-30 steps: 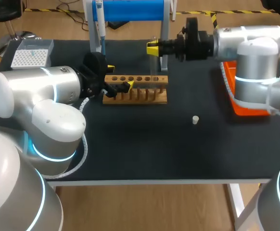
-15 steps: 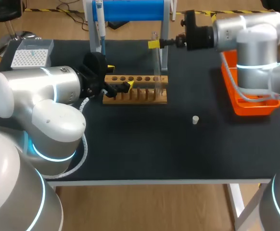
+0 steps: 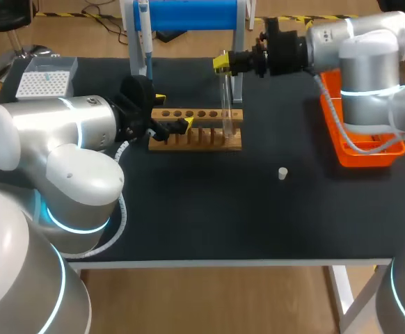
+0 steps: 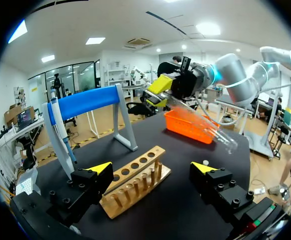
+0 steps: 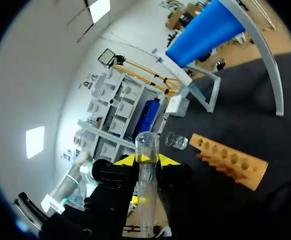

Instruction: Invert the test tube, pick up the pipette, mount the tip to pipette, aspirate from beaker and dispense into the tube, eject the tip, return the pipette, and cap with the stopper.

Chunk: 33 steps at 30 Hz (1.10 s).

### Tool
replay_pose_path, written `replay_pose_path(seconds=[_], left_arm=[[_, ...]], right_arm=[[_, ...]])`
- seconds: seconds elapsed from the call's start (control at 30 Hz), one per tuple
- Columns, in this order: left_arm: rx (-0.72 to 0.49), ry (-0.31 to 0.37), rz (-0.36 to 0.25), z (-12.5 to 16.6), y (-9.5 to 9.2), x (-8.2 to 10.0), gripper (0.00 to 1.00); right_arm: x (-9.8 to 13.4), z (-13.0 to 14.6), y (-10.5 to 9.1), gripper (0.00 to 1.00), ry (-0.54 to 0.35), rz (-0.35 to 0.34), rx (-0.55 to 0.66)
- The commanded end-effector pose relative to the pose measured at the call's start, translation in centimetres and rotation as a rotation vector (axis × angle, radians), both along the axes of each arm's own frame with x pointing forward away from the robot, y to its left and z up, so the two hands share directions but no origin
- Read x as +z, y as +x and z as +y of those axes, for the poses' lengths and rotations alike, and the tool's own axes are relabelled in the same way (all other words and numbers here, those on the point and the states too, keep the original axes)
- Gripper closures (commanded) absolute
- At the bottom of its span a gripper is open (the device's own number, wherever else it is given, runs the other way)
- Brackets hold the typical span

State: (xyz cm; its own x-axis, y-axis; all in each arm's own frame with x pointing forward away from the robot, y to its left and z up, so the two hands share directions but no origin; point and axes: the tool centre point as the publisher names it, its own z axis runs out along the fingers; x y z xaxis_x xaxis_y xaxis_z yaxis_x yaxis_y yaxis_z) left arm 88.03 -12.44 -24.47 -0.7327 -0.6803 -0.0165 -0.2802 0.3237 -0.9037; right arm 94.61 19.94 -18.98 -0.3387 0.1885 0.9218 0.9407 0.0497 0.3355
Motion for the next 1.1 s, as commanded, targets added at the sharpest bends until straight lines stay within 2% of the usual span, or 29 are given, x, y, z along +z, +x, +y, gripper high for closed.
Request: replay_pose_path(seconds=[0.03,0.07,0.13,0.2,0.3,0.5,0.6,1.1], left_arm=[[-0.005,0.000,0.005,0.1,0.1,0.1,0.00],[-0.005,0.000,0.005,0.1,0.1,0.1,0.00],[-0.005,0.000,0.005,0.1,0.1,0.1,0.00],[-0.005,0.000,0.005,0.1,0.1,0.1,0.00],[-0.005,0.000,0.005,0.1,0.1,0.1,0.00],[-0.005,0.000,0.005,0.1,0.1,0.1,0.00],[-0.005,0.000,0.005,0.1,0.1,0.1,0.00],[-0.005,0.000,0.005,0.1,0.1,0.1,0.00]], right_arm=[[-0.5,-0.5,0.1,1.00,0.087,0.131,0.039],[-0.6,-0.7,0.0,1.00,0.099,0.116,0.041],[-0.7,-1.0,0.1,1.00,0.140,0.140,0.061],[-0.8,-1.4,0.3,1.00,0.161,0.120,0.054],[-0.8,-1.8,0.4,1.00,0.181,0.131,0.059],[-0.9,-2.2,1.0,1.00,0.206,0.253,0.104],[-0.8,-2.3,1.2,1.00,0.206,0.305,0.116],[-1.0,-2.0,1.0,1.00,0.177,0.343,0.138]])
